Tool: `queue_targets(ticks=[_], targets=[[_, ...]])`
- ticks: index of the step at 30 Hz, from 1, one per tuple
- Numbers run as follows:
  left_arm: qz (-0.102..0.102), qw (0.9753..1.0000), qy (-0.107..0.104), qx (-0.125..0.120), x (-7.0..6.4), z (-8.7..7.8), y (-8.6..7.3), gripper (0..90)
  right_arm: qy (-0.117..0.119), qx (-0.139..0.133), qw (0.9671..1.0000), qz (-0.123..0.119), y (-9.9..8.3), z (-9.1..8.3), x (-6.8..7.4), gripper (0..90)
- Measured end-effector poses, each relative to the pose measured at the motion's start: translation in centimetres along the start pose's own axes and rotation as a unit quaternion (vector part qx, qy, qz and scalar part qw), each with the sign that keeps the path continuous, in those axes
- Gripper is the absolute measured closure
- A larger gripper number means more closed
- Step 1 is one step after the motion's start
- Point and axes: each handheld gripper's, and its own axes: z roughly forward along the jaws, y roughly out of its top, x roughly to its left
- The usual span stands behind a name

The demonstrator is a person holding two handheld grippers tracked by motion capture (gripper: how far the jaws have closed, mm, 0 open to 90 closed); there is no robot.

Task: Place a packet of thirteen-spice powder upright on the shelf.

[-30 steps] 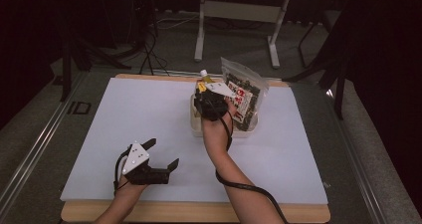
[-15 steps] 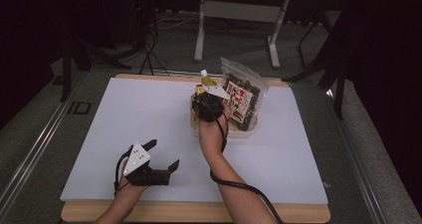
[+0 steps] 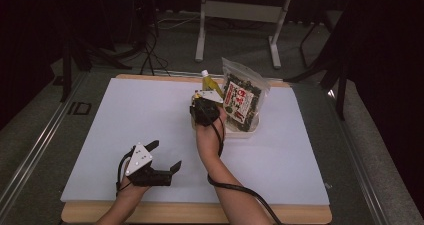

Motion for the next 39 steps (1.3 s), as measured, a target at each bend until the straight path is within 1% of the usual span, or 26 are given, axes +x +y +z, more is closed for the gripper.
queue_targets(ticks=[4, 7, 10, 13, 14, 16, 19, 22, 23, 24, 25, 28, 31, 35, 38, 39], targets=[[0.001, 1.0000, -0.001, 0.000, 0.0, 0.0, 0.0, 0.5, 0.001, 0.009, 1.0000, 0.003, -0.4, 0.4, 0.0, 66.1], [0.001, 1.0000, -0.002, 0.000, 0.0, -0.1, 0.0, 0.5, 0.006, 0.026, 0.9996, 0.014, -1.0, 1.0, -0.4, 65.3], [0.001, 1.0000, -0.004, 0.002, 0.0, 0.0, 0.0, 0.5, 0.012, 0.035, 0.9992, 0.016, -1.3, 1.4, -0.5, 63.6], [0.002, 1.0000, -0.004, 0.002, 0.0, 0.0, 0.0, 0.5, 0.015, 0.035, 0.9992, 0.007, -1.3, 1.4, -0.4, 62.9], [0.002, 1.0000, -0.004, 0.003, 0.0, 0.1, 0.0, 0.5, 0.015, 0.039, 0.9991, 0.008, -1.3, 1.5, -0.5, 62.4], [0.001, 1.0000, -0.005, 0.004, 0.0, 0.1, -0.1, 0.5, 0.019, 0.044, 0.9987, 0.018, -1.3, 1.5, -0.6, 62.1], [0.003, 1.0000, -0.005, 0.005, -0.1, 0.1, -0.1, 0.5, 0.023, 0.052, 0.9983, 0.011, -1.2, 1.6, -0.6, 61.0], [0.002, 1.0000, -0.004, 0.003, 0.0, 0.1, -0.1, 0.5, 0.035, 0.058, 0.9975, 0.021, -1.0, 1.4, -0.8, 59.1], [0.002, 1.0000, -0.004, 0.003, 0.0, 0.1, -0.1, 0.5, 0.035, 0.058, 0.9975, 0.021, -1.0, 1.4, -0.8, 59.1], [0.002, 1.0000, -0.003, 0.003, 0.0, 0.1, -0.1, 0.5, 0.039, 0.054, 0.9976, 0.021, -1.0, 1.3, -0.8, 58.0], [0.001, 1.0000, -0.004, 0.003, 0.1, 0.1, -0.1, 0.5, 0.049, 0.047, 0.9976, 0.016, -0.8, 0.9, -0.9, 55.1], [0.002, 1.0000, -0.004, 0.002, 0.0, 0.1, -0.1, 0.5, 0.064, 0.035, 0.9973, 0.012, -0.3, 0.1, -0.8, 50.3], [0.004, 1.0000, -0.004, 0.004, 0.0, 0.1, -0.1, 0.5, 0.080, 0.033, 0.9963, 0.003, 0.2, -0.6, -0.9, 45.2], [0.003, 1.0000, -0.006, 0.004, 0.0, 0.2, -0.1, 0.5, 0.103, 0.037, 0.9940, 0.000, 0.4, -1.3, -1.2, 37.6], [0.003, 1.0000, -0.006, 0.005, 0.0, 0.1, -0.1, 0.5, 0.128, 0.039, 0.9910, -0.002, 0.3, -1.6, -1.4, 29.0], [0.002, 1.0000, -0.006, 0.005, 0.0, 0.1, -0.1, 0.5, 0.136, 0.037, 0.9899, -0.010, 0.2, -1.8, -1.4, 26.2]])
